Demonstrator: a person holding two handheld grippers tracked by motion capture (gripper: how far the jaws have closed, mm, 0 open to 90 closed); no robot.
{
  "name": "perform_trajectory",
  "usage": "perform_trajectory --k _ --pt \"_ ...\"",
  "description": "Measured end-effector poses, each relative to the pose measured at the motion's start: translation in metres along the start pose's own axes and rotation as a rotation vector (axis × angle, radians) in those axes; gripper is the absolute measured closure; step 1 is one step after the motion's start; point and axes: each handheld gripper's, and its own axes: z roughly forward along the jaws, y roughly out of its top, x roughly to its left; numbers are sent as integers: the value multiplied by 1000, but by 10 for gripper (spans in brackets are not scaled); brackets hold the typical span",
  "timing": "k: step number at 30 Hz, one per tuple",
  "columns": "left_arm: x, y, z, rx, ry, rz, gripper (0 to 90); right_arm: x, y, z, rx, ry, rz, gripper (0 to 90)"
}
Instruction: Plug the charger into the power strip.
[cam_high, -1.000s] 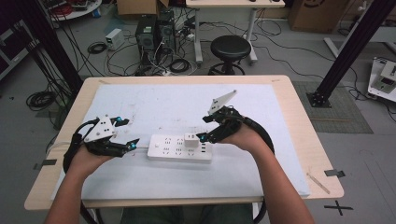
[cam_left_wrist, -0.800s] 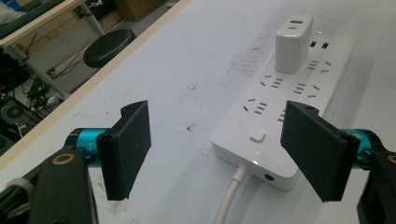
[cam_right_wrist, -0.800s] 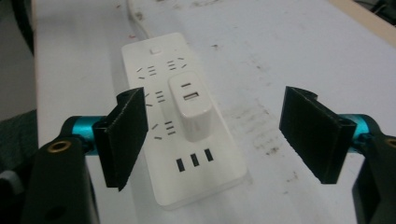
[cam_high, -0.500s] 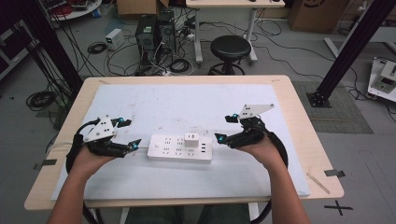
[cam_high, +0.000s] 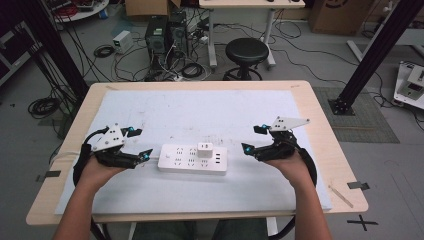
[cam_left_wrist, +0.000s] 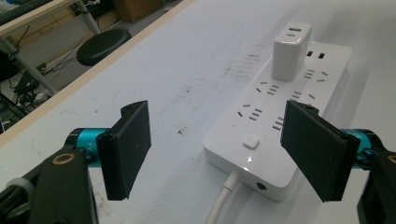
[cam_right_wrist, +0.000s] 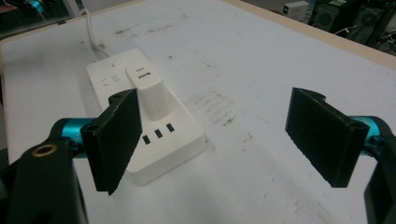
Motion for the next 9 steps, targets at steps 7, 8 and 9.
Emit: perform_trajectory --k 7,8,9 --pt "4 -2 2 5 6 -12 244 -1 2 0 4 -4 -2 189" --pt "5 -3 2 7 7 -15 244 -1 2 1 2 -1 -6 189" --pt "6 -4 2 9 8 -17 244 0 2 1 4 -4 -6 189"
